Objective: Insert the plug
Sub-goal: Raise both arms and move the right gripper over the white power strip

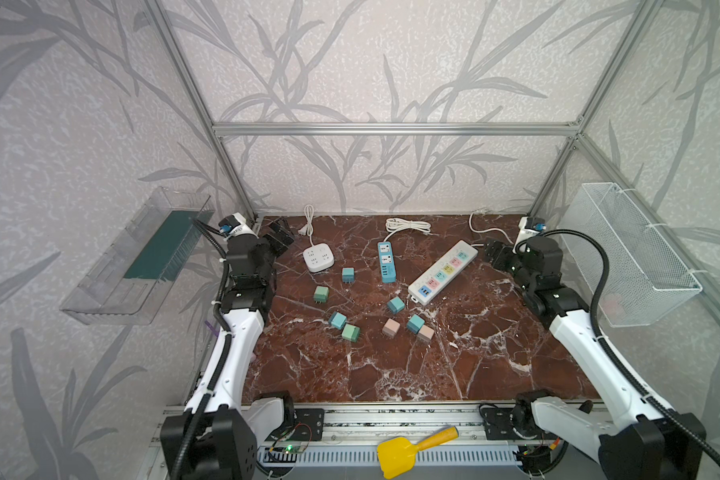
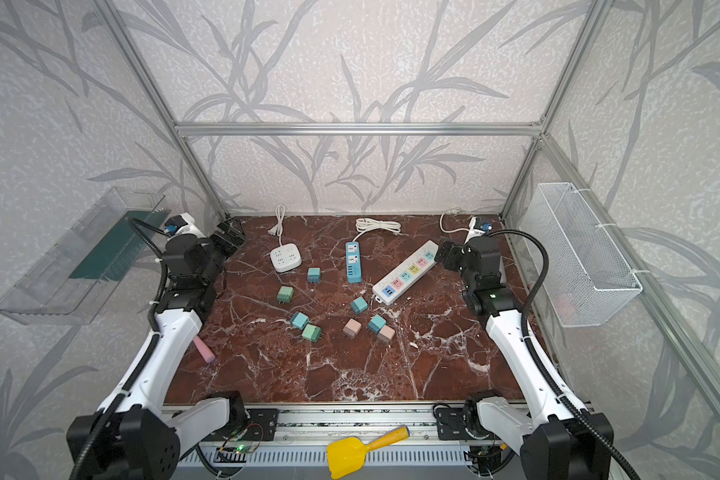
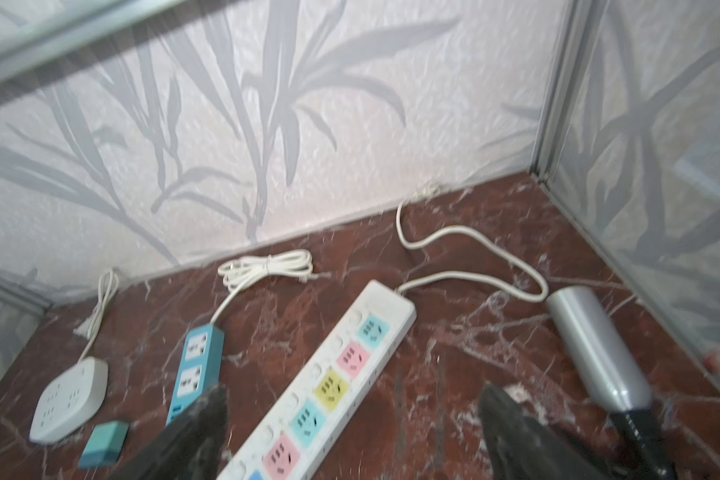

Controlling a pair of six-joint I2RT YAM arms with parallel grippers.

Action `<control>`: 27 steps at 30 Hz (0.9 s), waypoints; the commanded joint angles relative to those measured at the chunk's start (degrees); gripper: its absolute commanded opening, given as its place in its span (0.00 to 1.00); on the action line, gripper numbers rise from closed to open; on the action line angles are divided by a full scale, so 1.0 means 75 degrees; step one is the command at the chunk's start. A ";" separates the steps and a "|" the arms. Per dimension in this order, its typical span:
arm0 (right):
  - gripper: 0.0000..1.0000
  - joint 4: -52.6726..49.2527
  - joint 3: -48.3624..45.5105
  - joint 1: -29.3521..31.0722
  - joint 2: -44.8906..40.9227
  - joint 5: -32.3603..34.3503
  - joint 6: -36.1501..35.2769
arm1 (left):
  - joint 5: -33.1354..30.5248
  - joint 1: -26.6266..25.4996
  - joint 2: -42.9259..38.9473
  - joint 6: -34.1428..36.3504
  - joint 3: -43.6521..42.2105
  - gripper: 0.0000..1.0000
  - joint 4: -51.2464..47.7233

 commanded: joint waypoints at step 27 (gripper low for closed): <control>0.99 -0.3950 0.4724 0.1783 0.6271 0.1620 0.2871 | 0.2172 -0.2815 0.3016 0.0300 0.3018 0.99 -0.3982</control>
